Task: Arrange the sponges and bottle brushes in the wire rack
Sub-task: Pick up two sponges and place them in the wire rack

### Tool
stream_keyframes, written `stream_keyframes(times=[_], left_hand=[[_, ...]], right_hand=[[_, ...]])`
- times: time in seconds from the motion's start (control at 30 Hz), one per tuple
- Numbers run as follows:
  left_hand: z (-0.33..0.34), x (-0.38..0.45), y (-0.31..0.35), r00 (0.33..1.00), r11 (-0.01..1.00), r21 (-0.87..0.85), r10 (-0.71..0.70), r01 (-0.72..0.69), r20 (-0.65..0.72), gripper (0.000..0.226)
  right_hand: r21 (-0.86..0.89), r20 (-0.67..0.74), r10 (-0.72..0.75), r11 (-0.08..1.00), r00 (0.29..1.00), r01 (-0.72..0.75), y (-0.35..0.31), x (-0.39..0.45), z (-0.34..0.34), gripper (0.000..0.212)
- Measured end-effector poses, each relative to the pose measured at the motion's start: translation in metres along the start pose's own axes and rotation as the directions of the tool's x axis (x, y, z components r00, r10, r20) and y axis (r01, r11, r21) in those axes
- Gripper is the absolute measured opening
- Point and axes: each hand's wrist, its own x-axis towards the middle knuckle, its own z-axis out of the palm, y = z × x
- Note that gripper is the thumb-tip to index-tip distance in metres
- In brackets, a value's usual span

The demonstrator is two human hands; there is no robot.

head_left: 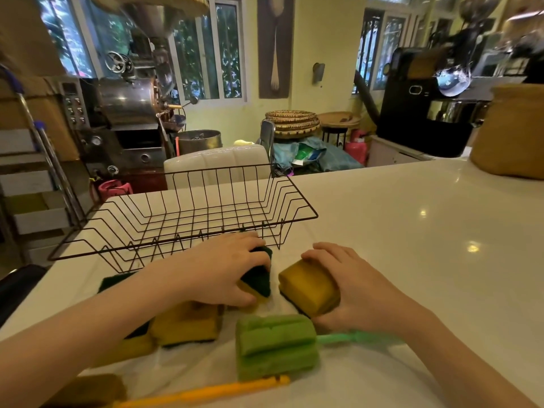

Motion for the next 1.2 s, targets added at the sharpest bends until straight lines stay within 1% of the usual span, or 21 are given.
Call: stream_keyframes(times=[0.13,0.23,0.3,0.37,0.43,0.47,0.53,0.57,0.6,0.67,0.73,0.8,0.87,1.0,1.1,1.2], left_hand=[[-0.004,0.006,-0.003,0.992,0.999,-0.009,-0.035,0.036,0.120,0.054],[-0.007,0.011,-0.005,0.981,1.000,-0.005,-0.012,0.013,0.194,0.052],[-0.008,0.012,-0.006,0.974,1.000,-0.007,-0.010,0.012,0.226,0.053],[-0.008,0.012,-0.007,0.973,0.999,-0.016,-0.031,0.036,0.231,0.053],[-0.010,0.012,-0.007,0.975,0.998,-0.030,-0.052,0.060,0.218,0.052],[-0.013,0.011,-0.007,0.976,0.997,-0.044,-0.058,0.068,0.210,0.052],[-0.019,0.010,-0.004,0.980,0.995,-0.072,-0.049,0.064,0.191,0.053],[-0.022,0.009,-0.002,0.985,0.995,-0.085,-0.031,0.046,0.171,0.054],[-0.025,0.009,0.001,0.989,0.994,-0.105,-0.011,0.026,0.145,0.056],[-0.029,0.009,0.006,0.997,0.988,-0.154,0.032,-0.020,0.071,0.059],[-0.028,0.013,0.012,0.998,0.983,-0.172,0.066,-0.064,0.004,0.061],[-0.025,0.017,0.015,0.997,0.981,-0.181,0.073,-0.077,-0.031,0.063],[-0.020,0.022,0.017,0.997,0.978,-0.197,0.065,-0.074,-0.051,0.065],[-0.006,0.029,0.017,0.996,0.976,-0.206,0.067,-0.076,-0.054,0.067],[0.001,0.032,0.016,0.998,0.981,-0.181,0.063,-0.068,-0.028,0.068],[0.002,0.034,0.015,0.998,0.983,-0.177,0.053,-0.056,-0.022,0.067]], right_hand=[[0.032,0.006,-0.005,0.999,1.000,0.005,0.002,-0.001,-0.002,0.090],[0.068,-0.006,-0.001,0.998,1.000,0.001,0.005,-0.003,-0.005,0.085],[0.184,-0.023,0.023,0.983,0.999,-0.018,0.008,-0.003,-0.011,0.079],[0.315,-0.045,0.057,0.948,0.997,-0.040,0.012,-0.004,-0.017,0.067],[0.479,-0.070,0.106,0.876,0.992,-0.059,0.014,-0.003,-0.020,0.052],[0.578,-0.094,0.149,0.813,0.984,-0.068,0.013,-0.002,-0.021,0.041],[0.763,-0.125,0.314,0.636,0.941,-0.111,0.013,0.002,-0.020,0.015],[0.813,-0.121,0.402,0.565,0.907,-0.142,0.015,0.005,-0.020,0.017],[0.830,-0.105,0.475,0.526,0.874,-0.186,0.017,0.007,-0.020,0.025],[0.824,-0.048,0.563,0.489,0.825,-0.285,0.021,0.010,-0.020,0.036],[0.817,-0.009,0.598,0.466,0.801,-0.338,0.024,0.012,-0.019,0.040],[0.811,-0.003,0.600,0.469,0.800,-0.349,0.027,0.014,-0.016,0.039],[0.801,-0.026,0.596,0.492,0.803,-0.339,0.031,0.015,-0.013,0.039],[0.692,-0.190,0.595,0.645,0.781,-0.323,0.044,0.014,-0.006,0.035],[0.556,-0.267,0.545,0.760,0.795,-0.335,0.048,0.013,-0.002,0.024],[0.506,-0.299,0.495,0.807,0.816,-0.304,0.044,0.014,-0.001,0.014]])
